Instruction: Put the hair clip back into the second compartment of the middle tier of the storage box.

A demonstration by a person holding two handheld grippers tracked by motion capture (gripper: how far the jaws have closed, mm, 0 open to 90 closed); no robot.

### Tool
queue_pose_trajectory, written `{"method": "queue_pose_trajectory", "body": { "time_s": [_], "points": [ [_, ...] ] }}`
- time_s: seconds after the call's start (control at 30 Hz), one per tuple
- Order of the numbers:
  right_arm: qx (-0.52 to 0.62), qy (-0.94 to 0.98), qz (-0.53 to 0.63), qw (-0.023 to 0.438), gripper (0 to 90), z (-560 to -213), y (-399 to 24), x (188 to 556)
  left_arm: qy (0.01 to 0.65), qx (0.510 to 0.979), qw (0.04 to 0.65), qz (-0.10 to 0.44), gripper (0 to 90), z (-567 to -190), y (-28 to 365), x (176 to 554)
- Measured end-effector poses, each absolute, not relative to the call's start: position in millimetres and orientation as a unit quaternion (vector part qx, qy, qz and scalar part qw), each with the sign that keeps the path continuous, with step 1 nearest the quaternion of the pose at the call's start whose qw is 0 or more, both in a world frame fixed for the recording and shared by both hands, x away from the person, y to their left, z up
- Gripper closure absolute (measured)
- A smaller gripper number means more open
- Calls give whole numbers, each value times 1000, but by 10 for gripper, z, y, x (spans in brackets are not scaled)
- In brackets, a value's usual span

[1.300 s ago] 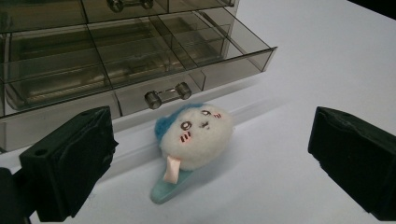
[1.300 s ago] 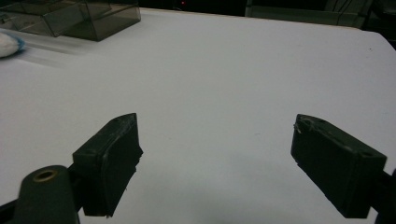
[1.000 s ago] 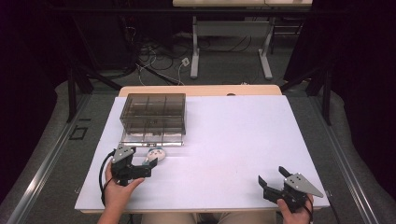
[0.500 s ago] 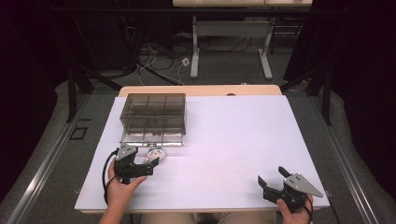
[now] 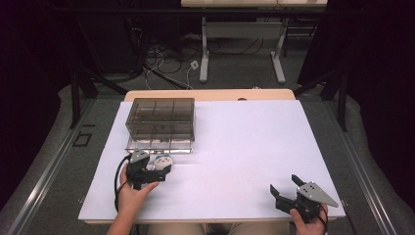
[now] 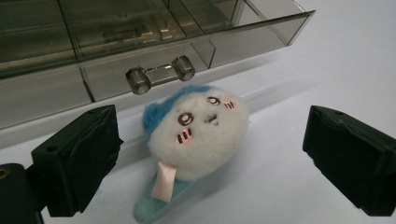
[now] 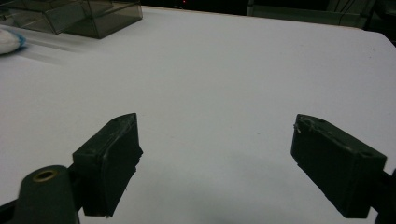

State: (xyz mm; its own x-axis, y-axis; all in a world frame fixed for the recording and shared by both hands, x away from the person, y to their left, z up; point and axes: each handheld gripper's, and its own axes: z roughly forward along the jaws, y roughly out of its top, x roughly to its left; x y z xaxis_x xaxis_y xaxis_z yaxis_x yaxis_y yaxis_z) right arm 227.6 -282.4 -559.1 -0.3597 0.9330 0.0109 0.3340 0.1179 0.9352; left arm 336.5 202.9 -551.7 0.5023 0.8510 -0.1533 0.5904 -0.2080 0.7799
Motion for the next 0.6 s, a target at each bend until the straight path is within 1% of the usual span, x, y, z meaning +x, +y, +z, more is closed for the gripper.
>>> {"method": "queue_pose_trajectory", "body": {
  "time_s": [0.07,0.37,0.43,0.5,0.53,0.6],
  "points": [
    [468,677,470,318,149,-5589,-2824,2275,475,765,407,150,49,-5532,2021,3388],
    [468,677,471,318,149,-5589,-2829,2274,481,765,400,153,76,-5570,2011,3431],
    [468,677,471,318,149,-5588,-2829,2274,486,765,397,146,82,-5580,2007,3442],
    [468,677,471,318,149,-5588,-2828,2274,485,770,390,142,100,-5583,2015,3453],
    [468,677,471,318,149,-5588,-2828,2274,489,766,392,144,100,-5595,2003,3456],
    [468,676,472,318,149,-5591,-2827,2277,493,764,391,141,128,-5604,1991,3464]
  ]
}}
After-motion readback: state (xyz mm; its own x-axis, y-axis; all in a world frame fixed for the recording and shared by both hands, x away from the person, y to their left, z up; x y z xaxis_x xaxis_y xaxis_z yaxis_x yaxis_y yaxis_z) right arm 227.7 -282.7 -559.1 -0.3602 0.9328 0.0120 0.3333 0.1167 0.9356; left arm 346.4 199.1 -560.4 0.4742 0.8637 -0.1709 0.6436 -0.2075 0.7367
